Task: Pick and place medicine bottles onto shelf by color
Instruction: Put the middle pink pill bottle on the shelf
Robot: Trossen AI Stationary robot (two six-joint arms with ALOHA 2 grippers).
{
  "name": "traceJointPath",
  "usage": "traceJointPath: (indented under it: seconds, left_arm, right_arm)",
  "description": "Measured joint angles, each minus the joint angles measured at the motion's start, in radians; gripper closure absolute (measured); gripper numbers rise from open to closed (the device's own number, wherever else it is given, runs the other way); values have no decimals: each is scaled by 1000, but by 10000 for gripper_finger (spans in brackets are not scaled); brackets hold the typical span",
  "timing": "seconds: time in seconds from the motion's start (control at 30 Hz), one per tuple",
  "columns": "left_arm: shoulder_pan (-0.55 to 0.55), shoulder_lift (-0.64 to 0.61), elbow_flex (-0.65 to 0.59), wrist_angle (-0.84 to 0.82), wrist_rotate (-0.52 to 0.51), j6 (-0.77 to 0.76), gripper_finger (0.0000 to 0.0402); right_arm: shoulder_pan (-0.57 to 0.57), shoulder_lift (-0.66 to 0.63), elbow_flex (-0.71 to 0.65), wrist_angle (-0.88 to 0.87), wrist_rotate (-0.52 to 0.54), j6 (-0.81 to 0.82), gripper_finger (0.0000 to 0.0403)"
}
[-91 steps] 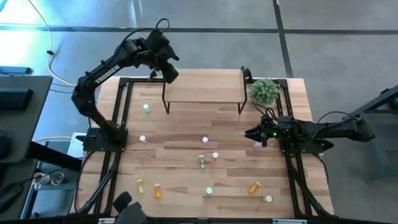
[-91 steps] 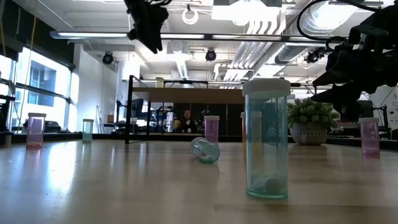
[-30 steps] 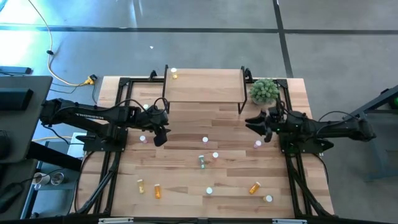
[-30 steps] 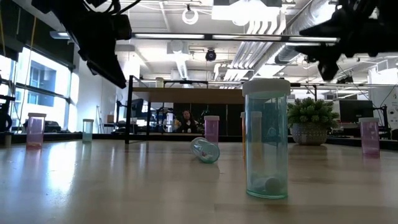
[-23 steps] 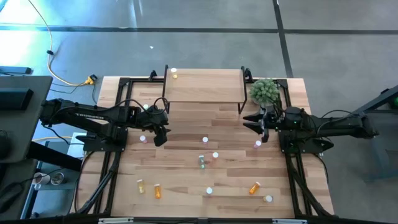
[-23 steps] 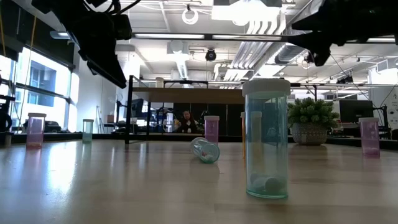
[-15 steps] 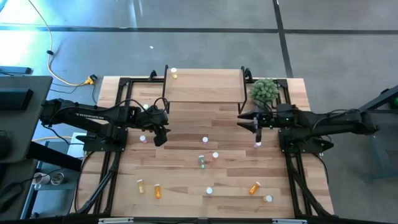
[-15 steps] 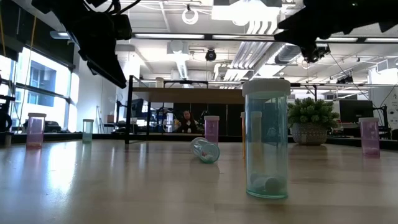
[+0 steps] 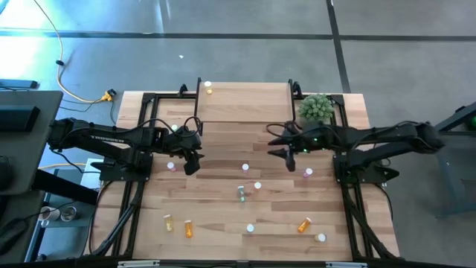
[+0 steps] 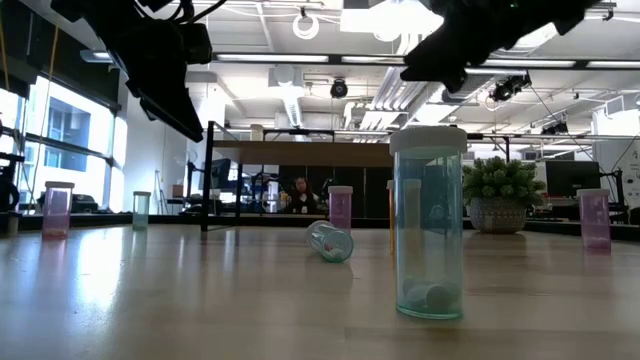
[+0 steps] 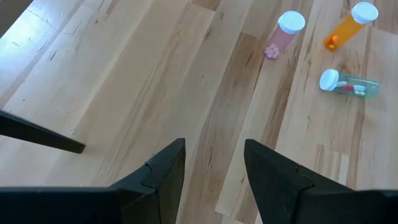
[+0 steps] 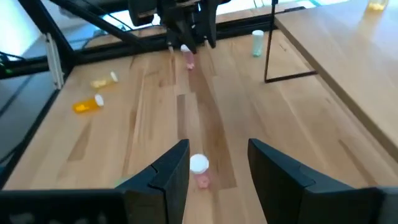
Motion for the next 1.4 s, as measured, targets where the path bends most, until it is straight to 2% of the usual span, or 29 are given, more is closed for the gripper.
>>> traceJointPath:
  seconds: [0.27,0.5,0.63,0.9,1.4]
  left_arm:
    - [0,0,0,0,1,0,245]
    - [0,0,0,-1,1,0,245]
    - [0,0,0,0,2,0,245]
    - [0,0,0,0,2,0,245]
    - [0,0,0,0,4,0,245]
  right_arm:
    - [17,118,110,-77,-5,-124,249]
    - [52,202,111,-84,-4,-86,248]
    - [66,259,111,-76,-4,-77,232]
    - [75,405,111,75,-3,-124,192]
    - [74,589,111,228,8,-182,190]
